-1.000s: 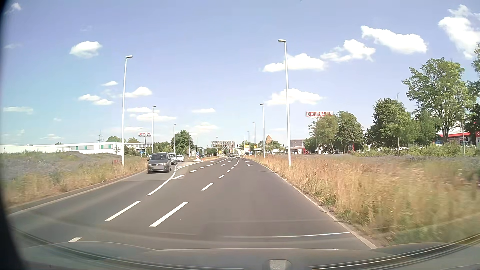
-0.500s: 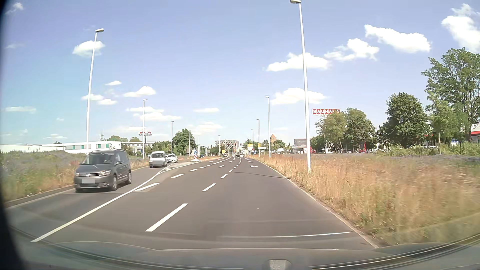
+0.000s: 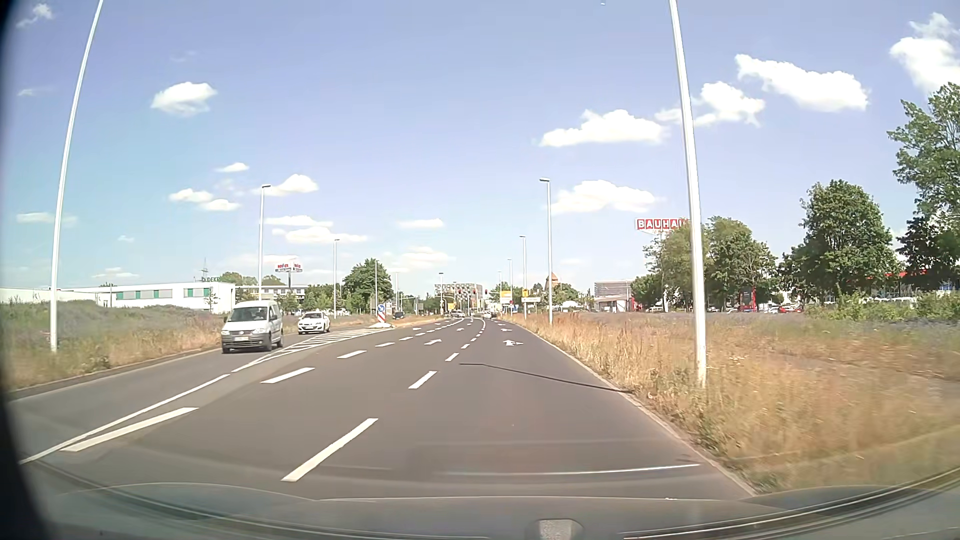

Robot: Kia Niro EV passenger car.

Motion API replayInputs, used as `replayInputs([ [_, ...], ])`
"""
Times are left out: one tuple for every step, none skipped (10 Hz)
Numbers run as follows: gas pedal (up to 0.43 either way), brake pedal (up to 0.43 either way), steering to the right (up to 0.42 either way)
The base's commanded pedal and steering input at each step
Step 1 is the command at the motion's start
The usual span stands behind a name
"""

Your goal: Follow the waypoints while adhering to traffic rules and regulations

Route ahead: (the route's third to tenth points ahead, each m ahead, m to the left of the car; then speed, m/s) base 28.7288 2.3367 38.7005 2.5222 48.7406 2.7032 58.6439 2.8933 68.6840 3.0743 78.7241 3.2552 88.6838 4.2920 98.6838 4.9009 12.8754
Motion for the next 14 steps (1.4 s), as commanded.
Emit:
replayInputs([
  [0.059, 0.03, -0.004],
  [0.059, 0.03, -0.004],
  [0.059, 0.03, -0.004],
  [0.059, 0.03, -0.003],
  [0.059, 0.03, -0.003],
  [0.059, 0.03, -0.002],
  [0.059, 0.03, -0.002],
  [0.059, 0.03, -0.002],
  [0.059, 0.03, -0.002],
  [0.059, 0.03, -0.002],
  [0.047, 0.03, -0.002],
  [0.039, 0.03, -0.002],
  [0.028, 0.03, -0.003],
  [0.028, 0.03, -0.002],
])
